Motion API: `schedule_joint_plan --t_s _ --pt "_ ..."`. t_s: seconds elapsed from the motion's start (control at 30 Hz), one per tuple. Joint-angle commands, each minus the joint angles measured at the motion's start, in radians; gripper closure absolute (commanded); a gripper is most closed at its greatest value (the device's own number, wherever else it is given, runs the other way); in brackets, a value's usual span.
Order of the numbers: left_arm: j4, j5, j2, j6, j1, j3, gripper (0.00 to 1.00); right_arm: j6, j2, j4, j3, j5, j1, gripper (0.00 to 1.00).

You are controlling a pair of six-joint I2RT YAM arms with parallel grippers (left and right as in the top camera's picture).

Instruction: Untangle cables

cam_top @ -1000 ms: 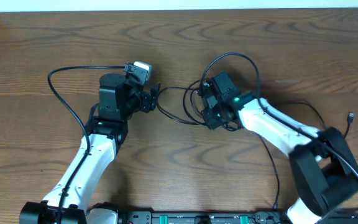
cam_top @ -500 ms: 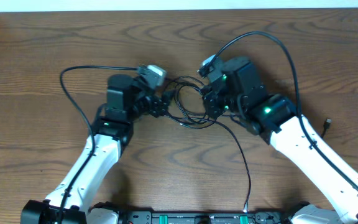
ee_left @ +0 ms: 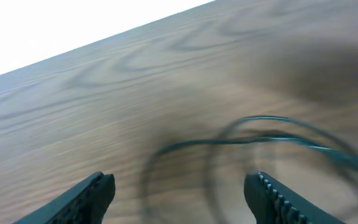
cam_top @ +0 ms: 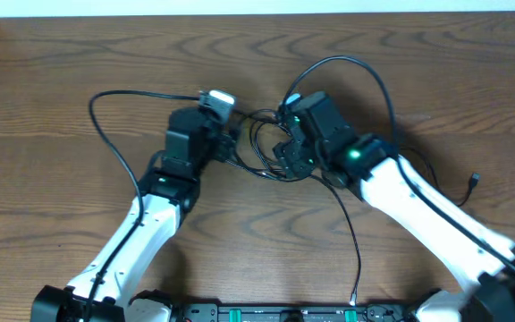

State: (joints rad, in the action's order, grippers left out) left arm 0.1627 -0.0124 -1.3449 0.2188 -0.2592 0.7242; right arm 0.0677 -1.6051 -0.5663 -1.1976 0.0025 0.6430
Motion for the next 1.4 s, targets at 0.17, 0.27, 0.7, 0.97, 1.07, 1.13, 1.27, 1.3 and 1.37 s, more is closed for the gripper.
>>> schedule_joint_plan --t_s 0.17,0.27,0.7,0.97,1.07,1.13,1.27,1.3,1.37 --pt "0.006 0.028 -0.007 0.023 0.175 0.015 0.28 0.002 -0.168 0.111 -0.003 0.021 -0.008 0.26" --pt "0.006 0.011 -0.007 0.015 0.198 0.015 0.28 0.001 -0.181 0.153 -0.003 0.014 -0.008 0.32" --pt "-0.008 0.012 -0.007 0.013 0.2 0.015 0.28 -0.005 -0.269 0.219 -0.003 -0.072 -0.005 0.34" --pt "-0.025 0.012 -0.007 0.013 0.2 0.015 0.28 -0.005 -0.298 0.262 -0.003 -0.138 0.011 0.34" --pt "-0.031 0.011 -0.007 0.013 0.2 0.015 0.28 -0.005 -0.298 0.28 -0.003 -0.142 0.027 0.34" --pt "-0.035 0.011 -0.007 0.013 0.2 0.015 0.28 -0.005 -0.298 0.288 -0.003 -0.144 0.042 0.33" --pt "-0.035 -0.004 -0.007 0.013 0.2 0.015 0.28 -0.005 -0.298 0.29 -0.003 -0.143 0.052 0.34" --pt "-0.035 -0.004 -0.007 0.013 0.2 0.015 0.28 -0.005 -0.298 0.291 -0.003 -0.143 0.052 0.35" --pt "-0.035 -0.004 -0.007 0.012 0.2 0.015 0.28 -0.005 -0.301 0.293 -0.003 -0.143 0.052 0.38"
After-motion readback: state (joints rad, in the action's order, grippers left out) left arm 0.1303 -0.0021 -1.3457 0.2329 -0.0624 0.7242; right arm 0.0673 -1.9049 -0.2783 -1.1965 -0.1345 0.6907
